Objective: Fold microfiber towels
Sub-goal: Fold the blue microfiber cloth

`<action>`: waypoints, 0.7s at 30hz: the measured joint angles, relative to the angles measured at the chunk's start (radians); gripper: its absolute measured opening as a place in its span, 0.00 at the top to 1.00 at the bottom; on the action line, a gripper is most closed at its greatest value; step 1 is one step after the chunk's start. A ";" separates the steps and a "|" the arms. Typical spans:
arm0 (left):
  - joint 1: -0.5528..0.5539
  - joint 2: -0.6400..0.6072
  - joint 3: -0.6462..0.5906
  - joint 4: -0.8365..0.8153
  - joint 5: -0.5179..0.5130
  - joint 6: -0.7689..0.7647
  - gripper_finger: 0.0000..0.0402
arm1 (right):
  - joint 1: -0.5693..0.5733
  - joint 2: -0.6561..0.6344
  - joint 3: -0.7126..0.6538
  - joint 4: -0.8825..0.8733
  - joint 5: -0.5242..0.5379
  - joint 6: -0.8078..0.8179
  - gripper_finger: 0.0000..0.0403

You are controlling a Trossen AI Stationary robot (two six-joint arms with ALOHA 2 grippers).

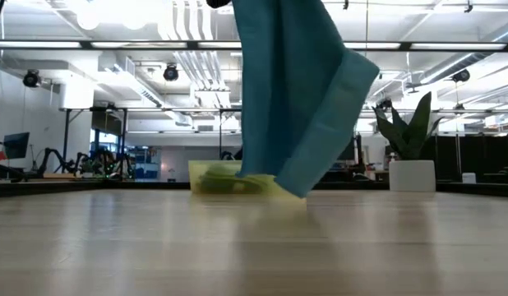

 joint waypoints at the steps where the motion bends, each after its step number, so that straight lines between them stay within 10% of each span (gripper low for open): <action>1: 0.006 0.000 0.000 0.010 0.008 -0.009 0.61 | 0.000 0.000 0.000 0.000 0.000 0.000 0.98; 21: 0.050 0.000 -0.012 0.060 0.140 -0.067 0.57 | -0.007 0.000 0.000 0.002 0.008 -0.020 0.98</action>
